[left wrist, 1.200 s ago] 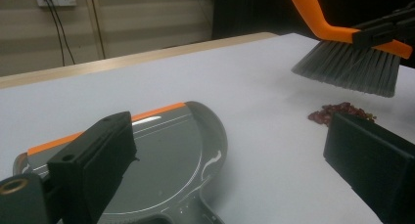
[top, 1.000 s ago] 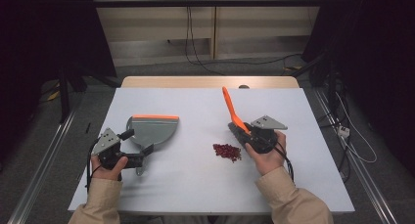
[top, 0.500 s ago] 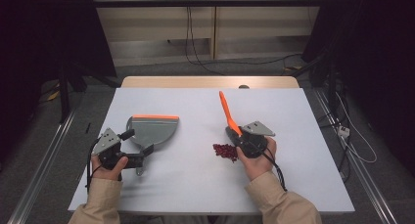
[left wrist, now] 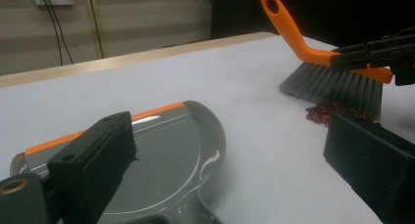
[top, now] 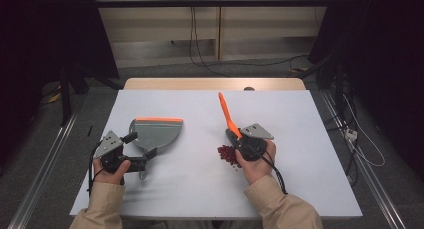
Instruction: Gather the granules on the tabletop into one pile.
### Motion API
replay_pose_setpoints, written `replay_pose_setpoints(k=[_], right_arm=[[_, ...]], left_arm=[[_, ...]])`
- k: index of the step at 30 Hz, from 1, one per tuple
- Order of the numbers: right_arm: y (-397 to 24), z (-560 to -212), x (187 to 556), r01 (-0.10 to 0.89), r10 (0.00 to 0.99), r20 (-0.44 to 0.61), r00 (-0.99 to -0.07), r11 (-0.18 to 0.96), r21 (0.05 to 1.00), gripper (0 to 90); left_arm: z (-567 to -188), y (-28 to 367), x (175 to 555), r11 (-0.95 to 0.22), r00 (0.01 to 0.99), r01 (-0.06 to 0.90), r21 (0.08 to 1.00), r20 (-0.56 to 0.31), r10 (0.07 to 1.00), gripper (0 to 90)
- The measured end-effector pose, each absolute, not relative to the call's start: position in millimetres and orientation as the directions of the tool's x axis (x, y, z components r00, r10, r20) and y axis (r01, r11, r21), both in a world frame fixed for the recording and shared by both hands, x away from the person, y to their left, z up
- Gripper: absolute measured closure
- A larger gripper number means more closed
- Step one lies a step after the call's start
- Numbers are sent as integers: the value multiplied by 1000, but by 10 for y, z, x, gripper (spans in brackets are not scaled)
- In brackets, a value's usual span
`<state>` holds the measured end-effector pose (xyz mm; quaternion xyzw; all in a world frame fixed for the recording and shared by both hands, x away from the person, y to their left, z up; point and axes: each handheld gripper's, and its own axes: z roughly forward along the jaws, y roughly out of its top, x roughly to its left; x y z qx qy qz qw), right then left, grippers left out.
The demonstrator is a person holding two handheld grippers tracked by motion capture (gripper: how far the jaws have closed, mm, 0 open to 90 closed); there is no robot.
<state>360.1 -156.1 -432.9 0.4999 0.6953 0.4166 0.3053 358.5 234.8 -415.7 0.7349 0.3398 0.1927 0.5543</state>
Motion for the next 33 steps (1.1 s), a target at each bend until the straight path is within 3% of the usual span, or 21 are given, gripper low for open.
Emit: replay_pose_setpoints(k=[9,15,26,33], right_arm=[[-1687,-4265,3612,431,947,4,-321,142,891,715],[-1788,-4155,3535,433,925,62,-375,115,894,714],[-1418,-4228,3258,436,838,156,-522,106,894,714],[-1417,-4343,3403,414,816,109,-567,169,895,715]], left_arm=[[-4160,2338,3581,-159,697,288,944,-93,711,48],[-4162,2332,3583,-160,698,288,944,-93,710,48],[-4167,2318,3579,-163,703,291,943,-95,705,48],[-4173,2332,3590,-160,700,300,940,-103,707,48]])
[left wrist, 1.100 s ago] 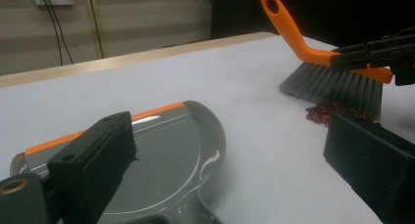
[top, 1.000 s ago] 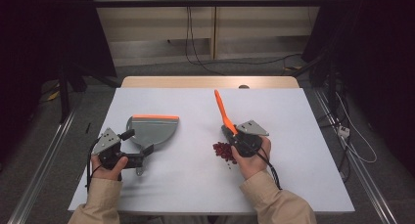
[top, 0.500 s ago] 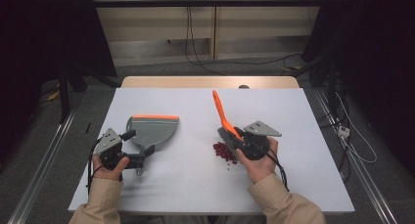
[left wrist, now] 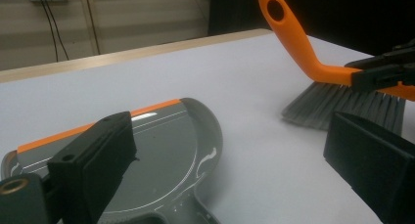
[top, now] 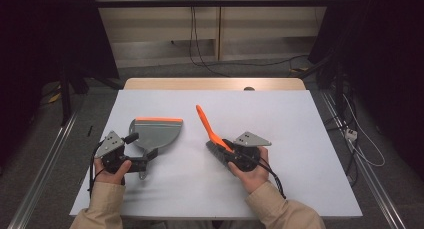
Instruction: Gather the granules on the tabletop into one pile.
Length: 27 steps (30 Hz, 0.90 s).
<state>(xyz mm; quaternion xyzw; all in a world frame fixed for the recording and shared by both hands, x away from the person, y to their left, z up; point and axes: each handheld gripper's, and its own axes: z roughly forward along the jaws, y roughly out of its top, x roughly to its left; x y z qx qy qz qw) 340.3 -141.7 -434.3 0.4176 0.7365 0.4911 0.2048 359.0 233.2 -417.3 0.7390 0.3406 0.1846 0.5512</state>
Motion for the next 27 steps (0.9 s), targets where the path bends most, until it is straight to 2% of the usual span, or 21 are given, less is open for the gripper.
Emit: replay_pose_setpoints(k=[13,19,27], right_arm=[[-1518,-4176,3567,378,792,123,-598,143,915,714],[-1794,-4042,3669,387,833,125,-540,113,915,714],[-2049,-4154,3801,436,881,79,-466,151,887,714]], left_arm=[[-4177,2324,3590,-166,703,301,939,-100,704,48],[-4175,2324,3589,-165,706,302,939,-103,701,48],[-4175,2324,3588,-165,705,303,939,-105,701,48]])
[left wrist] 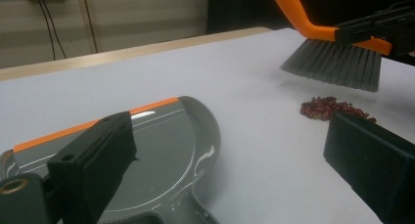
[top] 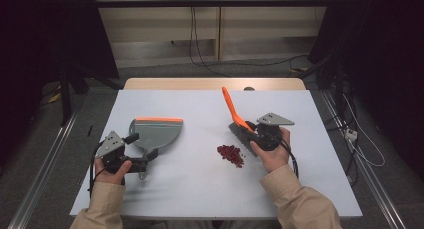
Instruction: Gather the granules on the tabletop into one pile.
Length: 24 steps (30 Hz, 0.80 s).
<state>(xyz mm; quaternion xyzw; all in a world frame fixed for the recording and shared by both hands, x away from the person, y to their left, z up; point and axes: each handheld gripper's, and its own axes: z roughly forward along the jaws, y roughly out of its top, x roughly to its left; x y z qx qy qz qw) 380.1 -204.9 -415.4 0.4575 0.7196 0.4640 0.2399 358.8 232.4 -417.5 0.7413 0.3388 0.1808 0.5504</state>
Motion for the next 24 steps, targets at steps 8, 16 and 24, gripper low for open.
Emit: replay_pose_setpoints(k=[8,16,24], right_arm=[[-2130,-4264,3870,490,898,59,-436,181,853,712],[-2105,-4188,3903,574,885,85,-458,221,789,666],[-2013,-4048,4038,664,885,55,-462,304,683,661]], left_arm=[[-4177,2324,3590,-165,705,303,938,-104,701,48],[-4176,2321,3588,-169,706,303,938,-102,701,48],[-4178,2317,3588,-173,707,302,937,-99,701,48]])
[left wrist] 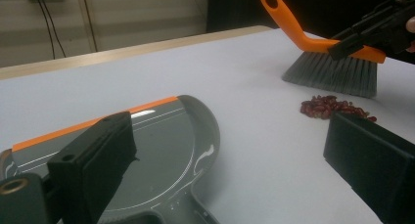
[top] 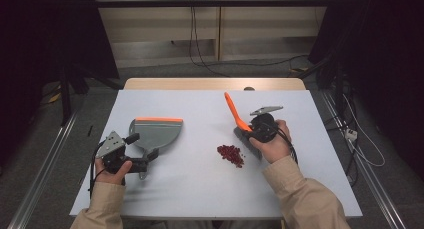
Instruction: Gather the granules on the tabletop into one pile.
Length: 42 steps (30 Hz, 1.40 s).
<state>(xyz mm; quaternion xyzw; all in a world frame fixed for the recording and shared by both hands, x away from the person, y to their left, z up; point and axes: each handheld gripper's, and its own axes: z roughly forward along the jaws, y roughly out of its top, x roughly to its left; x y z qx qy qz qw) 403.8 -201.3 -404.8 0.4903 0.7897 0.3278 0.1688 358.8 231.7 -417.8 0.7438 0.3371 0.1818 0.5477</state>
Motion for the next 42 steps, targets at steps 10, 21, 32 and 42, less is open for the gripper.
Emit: replay_pose_setpoints(k=[10,21,32,42], right_arm=[[-1939,-4059,4035,709,911,57,-409,277,649,713],[-1672,-4093,3951,676,910,53,-412,266,687,713],[-1644,-4067,3911,649,911,82,-405,224,727,713],[-1765,-4039,3730,609,912,105,-396,175,774,713]], left_arm=[[-4173,2319,3584,-170,706,301,938,-99,701,48],[-4169,2331,3580,-173,704,306,936,-100,703,48],[-4181,2323,3572,-190,702,332,924,-108,703,47],[-4195,2290,3563,-210,715,344,915,-111,690,47]])
